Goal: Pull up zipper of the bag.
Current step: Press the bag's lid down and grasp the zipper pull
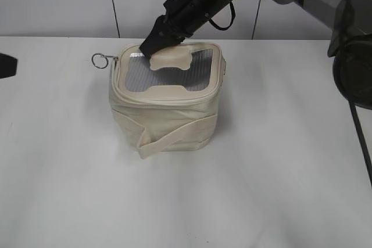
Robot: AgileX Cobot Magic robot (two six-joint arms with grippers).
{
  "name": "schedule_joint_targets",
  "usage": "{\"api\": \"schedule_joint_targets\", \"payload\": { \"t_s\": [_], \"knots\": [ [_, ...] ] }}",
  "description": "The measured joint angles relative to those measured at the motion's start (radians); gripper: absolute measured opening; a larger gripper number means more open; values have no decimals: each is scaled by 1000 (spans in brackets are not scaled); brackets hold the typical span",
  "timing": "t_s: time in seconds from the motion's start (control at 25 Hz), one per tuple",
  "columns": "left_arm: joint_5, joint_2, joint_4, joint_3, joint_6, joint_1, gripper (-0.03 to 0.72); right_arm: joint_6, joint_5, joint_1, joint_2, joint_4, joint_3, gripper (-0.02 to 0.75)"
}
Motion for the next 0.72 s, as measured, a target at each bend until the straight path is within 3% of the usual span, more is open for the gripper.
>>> {"api": "schedule_joint_targets", "payload": {
  "t_s": [0.12,0.24,0.4,0.52,0.72],
  "knots": [
    [-29,185,-129,-83,338,0,435,1,0,0,0,1,0,69],
    [-48,374,-240,-189,595,-3,452,1,1,0,0,11,0,67],
    [-59,571,-263,-321,886,-45,456,1,2,0,0,15,0,65],
    [-86,695,-265,-400,1037,-91,456,2,2,0,0,17,0,65],
    [-135,827,-266,-480,1157,-155,456,4,2,0,0,20,0,65]
  ]
}}
